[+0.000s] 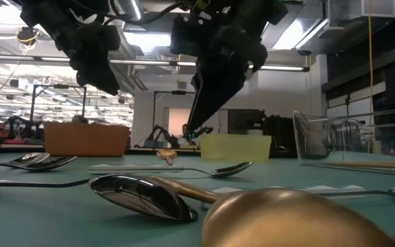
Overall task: Sort silverware by color (type)
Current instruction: Put the center white and green spoon into the yellow bin
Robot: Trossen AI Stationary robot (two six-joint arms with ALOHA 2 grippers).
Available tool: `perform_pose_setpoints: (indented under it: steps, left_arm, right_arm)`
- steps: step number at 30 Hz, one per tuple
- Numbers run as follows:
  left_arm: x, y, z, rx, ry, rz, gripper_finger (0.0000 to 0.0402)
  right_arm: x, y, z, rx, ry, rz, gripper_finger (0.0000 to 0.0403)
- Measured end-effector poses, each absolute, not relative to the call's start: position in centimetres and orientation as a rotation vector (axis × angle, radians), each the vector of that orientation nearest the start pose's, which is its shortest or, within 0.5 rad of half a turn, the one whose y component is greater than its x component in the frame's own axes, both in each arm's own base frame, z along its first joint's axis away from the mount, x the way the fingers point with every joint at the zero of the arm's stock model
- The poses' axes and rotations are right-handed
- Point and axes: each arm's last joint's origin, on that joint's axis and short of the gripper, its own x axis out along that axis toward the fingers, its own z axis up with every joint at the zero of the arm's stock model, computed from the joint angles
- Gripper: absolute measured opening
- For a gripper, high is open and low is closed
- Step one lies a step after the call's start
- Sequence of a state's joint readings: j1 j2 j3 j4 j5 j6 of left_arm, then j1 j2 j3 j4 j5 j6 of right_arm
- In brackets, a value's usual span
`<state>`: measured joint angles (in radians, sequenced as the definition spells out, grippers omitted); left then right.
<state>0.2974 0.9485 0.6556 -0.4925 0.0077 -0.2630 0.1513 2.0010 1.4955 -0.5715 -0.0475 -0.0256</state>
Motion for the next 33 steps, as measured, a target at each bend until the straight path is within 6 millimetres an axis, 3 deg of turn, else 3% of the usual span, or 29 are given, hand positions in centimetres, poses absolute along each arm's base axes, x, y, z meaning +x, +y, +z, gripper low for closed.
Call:
perform_pose_setpoints:
  steps: [7, 17, 33]
  left_arm:
    - [17.8, 5.5, 23.6, -0.359, 0.739, 0.397, 0.011]
    - [17.9, 5.5, 23.7, -0.356, 0.728, 0.399, 0.011]
    - [17.9, 5.6, 23.7, -0.353, 0.723, 0.399, 0.011]
  right_arm:
    - [41.8, 7.7, 19.6, -0.034, 1.009, 0.217, 0.0099]
    - [42.2, 11.8, 17.8, -0.115, 0.958, 0.239, 0.0099]
    - [42.4, 12.0, 15.2, -0.17, 1.02, 0.169, 0.0099]
